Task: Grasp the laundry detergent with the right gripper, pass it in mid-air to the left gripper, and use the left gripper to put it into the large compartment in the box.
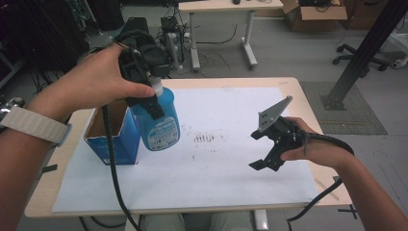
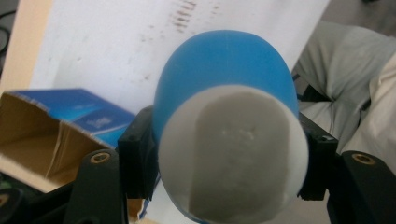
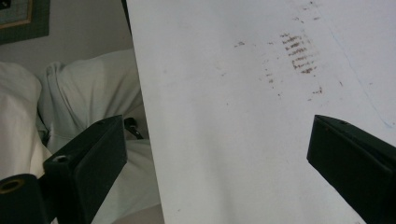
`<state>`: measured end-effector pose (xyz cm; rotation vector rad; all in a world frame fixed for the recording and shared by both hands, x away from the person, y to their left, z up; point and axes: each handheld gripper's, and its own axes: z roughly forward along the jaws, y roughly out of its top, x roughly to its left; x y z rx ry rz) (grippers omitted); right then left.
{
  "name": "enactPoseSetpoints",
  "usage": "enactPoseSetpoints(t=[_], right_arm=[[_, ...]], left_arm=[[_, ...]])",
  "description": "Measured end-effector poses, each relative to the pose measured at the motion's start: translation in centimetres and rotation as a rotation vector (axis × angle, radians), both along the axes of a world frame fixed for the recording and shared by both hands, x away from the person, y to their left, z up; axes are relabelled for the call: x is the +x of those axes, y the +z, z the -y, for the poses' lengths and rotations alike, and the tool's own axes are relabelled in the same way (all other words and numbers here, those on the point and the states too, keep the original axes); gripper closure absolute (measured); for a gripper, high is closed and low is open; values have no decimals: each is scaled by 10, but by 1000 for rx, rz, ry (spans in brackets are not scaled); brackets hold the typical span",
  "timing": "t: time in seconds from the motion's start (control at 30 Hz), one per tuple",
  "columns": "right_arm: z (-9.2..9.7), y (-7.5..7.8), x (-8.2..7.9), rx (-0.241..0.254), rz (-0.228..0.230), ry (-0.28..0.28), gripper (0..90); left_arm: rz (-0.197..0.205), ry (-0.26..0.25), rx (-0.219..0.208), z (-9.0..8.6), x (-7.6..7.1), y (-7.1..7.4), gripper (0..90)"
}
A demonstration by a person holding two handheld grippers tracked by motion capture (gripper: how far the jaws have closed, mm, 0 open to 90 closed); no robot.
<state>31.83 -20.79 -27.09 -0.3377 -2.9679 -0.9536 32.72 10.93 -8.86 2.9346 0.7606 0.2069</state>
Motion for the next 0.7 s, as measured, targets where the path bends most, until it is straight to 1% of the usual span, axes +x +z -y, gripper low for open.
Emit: enactPoseSetpoints(t=[0.1,0.2,0.3,0.37,0.47,0.63,0.7], right_arm=[[5,-1,1,-9,-6,-9,49],[9,-1,2,-18,-7,-17,50],[12,-3,3,-21,-11,-24,52],[13,-6,3,-24,-16,-31,53],[15,-9,5,-22,-20,-35,54],[16,-12,6,-23,-25,-37,55],[15,-13,7,-23,-26,-34,55]], left_arm=[[2,79,-5,-7,7,4,377],[0,149,-23,-16,15,6,377],[-6,244,-39,-26,23,8,377],[2,299,-36,-31,27,8,378],[16,365,-34,-40,33,10,377],[19,473,-63,-59,39,19,377],[35,498,-58,-64,41,22,377]])
